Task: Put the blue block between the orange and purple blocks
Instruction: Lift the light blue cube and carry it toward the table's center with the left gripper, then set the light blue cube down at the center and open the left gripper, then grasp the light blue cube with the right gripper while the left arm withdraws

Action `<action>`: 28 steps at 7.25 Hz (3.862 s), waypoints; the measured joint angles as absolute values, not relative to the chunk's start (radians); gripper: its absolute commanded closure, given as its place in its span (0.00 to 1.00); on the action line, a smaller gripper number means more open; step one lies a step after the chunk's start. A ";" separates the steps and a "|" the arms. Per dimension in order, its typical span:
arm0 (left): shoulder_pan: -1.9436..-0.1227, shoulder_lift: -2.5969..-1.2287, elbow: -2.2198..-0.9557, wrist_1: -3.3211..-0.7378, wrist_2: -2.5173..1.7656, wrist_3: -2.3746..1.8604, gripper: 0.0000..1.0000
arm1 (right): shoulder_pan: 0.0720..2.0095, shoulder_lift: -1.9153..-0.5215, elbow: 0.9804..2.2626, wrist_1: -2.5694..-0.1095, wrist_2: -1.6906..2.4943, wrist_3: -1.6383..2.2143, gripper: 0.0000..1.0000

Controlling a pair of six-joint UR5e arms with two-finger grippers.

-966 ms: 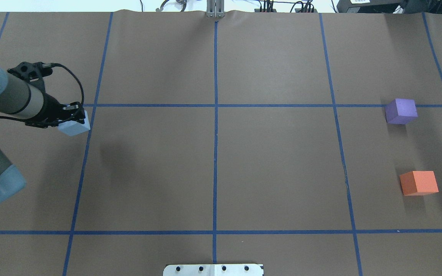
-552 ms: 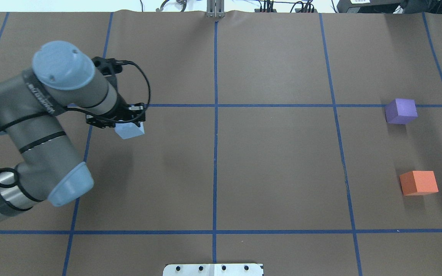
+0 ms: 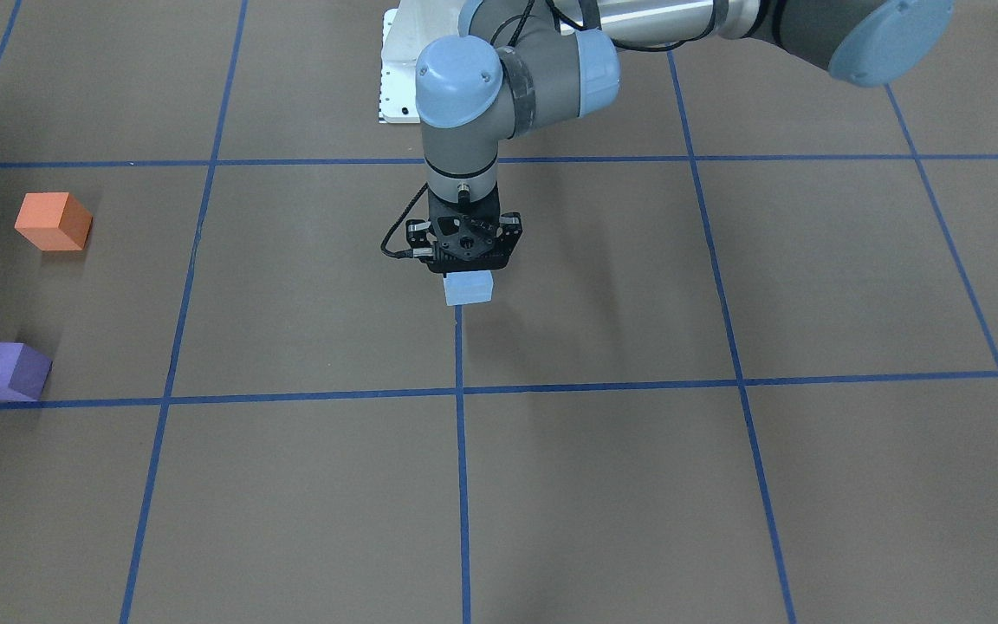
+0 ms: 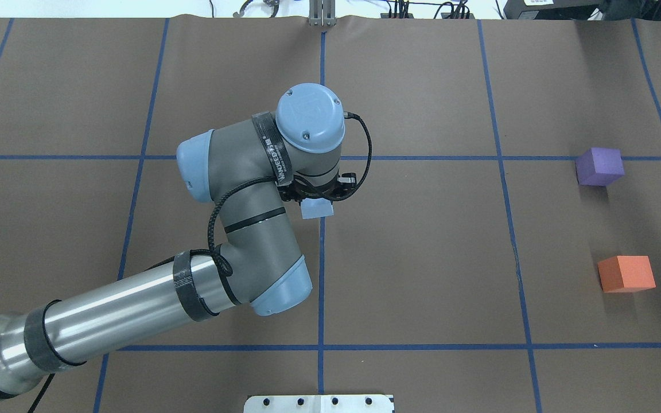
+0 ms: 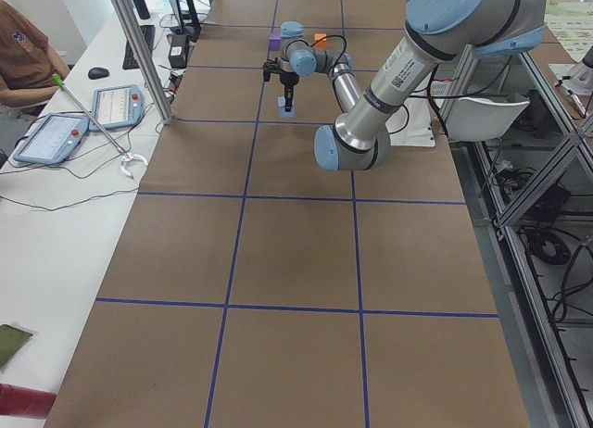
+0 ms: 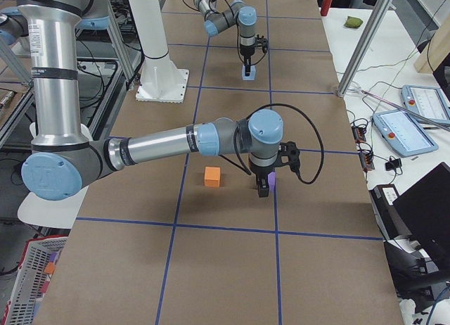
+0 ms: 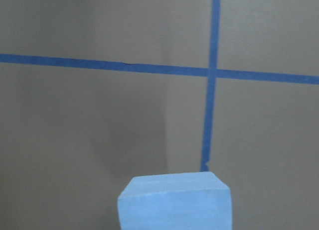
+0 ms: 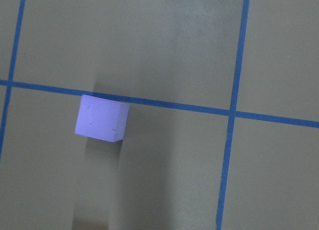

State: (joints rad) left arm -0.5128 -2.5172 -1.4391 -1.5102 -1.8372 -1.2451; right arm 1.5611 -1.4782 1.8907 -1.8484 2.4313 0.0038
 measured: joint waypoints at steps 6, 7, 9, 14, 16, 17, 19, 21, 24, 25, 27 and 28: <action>-0.486 -2.523 -1.350 -1.592 -1.817 -1.148 0.00 | 1.482 -1.148 2.091 -2.251 2.433 0.272 0.01; -0.487 -2.523 -1.352 -1.593 -1.815 -1.147 0.00 | 1.450 -1.122 2.116 -2.252 2.433 0.347 0.01; -0.510 -2.522 -1.393 -1.584 -1.826 -1.151 0.00 | 1.394 -1.069 2.148 -2.253 2.432 0.465 0.01; -0.725 -2.331 -1.733 -1.409 -1.993 -1.094 0.00 | 1.012 -0.820 2.155 -2.250 2.269 0.854 0.01; -0.811 -2.084 -1.937 -1.413 -1.999 -1.030 0.00 | 0.822 -0.707 2.027 -2.183 2.121 0.991 0.01; -0.863 -1.980 -2.002 -1.417 -2.012 -0.965 0.00 | 0.749 -0.672 1.940 -2.095 2.065 1.063 0.01; -0.988 -1.822 -2.042 -1.421 -2.046 -0.771 0.00 | 0.634 -0.635 1.768 -1.923 1.964 1.168 0.01; -1.097 -1.753 -2.024 -1.421 -2.053 -0.674 0.00 | 0.578 -0.602 1.589 -1.803 1.924 1.234 0.00; -1.173 -1.715 -1.978 -1.424 -2.051 -0.494 0.00 | 0.529 -0.607 1.446 -1.719 1.866 1.248 0.00; -1.178 -1.712 -1.965 -1.430 -2.051 -0.477 0.00 | 0.524 -0.617 1.417 -1.681 1.862 1.246 0.00; -1.182 -1.709 -1.932 -1.466 -2.051 -0.468 0.00 | 0.514 -0.640 1.378 -1.626 1.859 1.243 0.00; -1.182 -1.709 -1.917 -1.486 -2.051 -0.467 0.00 | 0.509 -0.646 1.365 -1.617 1.859 1.242 0.00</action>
